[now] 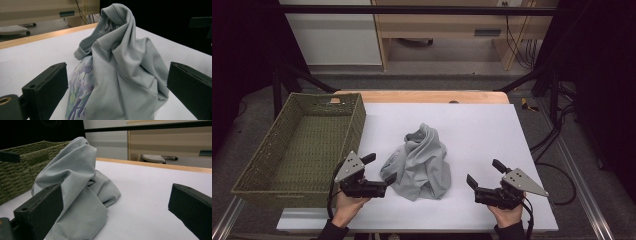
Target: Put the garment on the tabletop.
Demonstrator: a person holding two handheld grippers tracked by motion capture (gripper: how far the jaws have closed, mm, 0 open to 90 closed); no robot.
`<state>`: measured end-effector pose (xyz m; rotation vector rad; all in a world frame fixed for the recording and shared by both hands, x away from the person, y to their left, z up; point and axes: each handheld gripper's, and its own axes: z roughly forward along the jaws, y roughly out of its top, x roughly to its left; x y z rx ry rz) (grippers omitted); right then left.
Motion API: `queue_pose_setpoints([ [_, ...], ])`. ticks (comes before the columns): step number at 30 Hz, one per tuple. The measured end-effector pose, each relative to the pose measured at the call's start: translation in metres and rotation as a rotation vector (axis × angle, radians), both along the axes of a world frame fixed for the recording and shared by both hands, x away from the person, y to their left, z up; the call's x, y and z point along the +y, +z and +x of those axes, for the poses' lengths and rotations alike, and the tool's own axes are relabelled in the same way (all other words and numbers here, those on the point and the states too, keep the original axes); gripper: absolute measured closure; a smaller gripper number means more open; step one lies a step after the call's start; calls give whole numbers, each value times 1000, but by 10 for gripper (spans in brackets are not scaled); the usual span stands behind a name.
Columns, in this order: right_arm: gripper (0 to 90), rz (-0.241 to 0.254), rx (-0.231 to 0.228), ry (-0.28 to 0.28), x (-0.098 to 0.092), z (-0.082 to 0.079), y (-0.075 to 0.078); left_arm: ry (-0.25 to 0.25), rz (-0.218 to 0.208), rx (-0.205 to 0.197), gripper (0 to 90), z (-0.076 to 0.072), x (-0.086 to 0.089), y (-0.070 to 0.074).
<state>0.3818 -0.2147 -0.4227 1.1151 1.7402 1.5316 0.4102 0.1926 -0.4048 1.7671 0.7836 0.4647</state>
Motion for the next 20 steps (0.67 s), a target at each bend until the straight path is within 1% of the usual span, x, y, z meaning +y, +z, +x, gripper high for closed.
queue_pose_setpoints([
  [1, 0, 0, -3, -1, -1, 0, 0, 7, 0, -4, 26, -1, 1, 0],
  [3, 0, -7, -1, 3, -2, 0, 0, 4, -15, 1, 26, -4, 4, 1],
  [5, 0, -7, 2, 3, -2, -1, 0, 16, -22, -6, 26, -6, 6, 0],
  [6, 0, -9, 2, 1, -2, -1, 0, 16, -22, 0, 26, -7, 8, 0],
  [7, 0, -9, 6, -1, -2, -1, 0, 30, -28, -1, 26, -8, 10, 0],
  [10, 0, -15, 11, 5, -3, 0, -2, 27, -38, 6, 27, -11, 13, -1],
  [12, 0, -16, 15, 9, -3, 0, -3, 25, -33, 3, 28, -12, 14, -2],
  [14, 0, -18, 20, 8, -3, 0, -3, 21, -31, 12, 27, -13, 14, -3],
  [17, 0, -21, 17, 10, -3, 0, -3, 27, -29, 14, 27, -13, 16, -4],
  [18, 0, -21, 16, 9, -3, 0, -3, 27, -32, 22, 27, -14, 17, -5],
  [20, 0, -15, 15, 8, -4, 0, -3, 33, -29, 15, 28, -14, 18, -7],
])
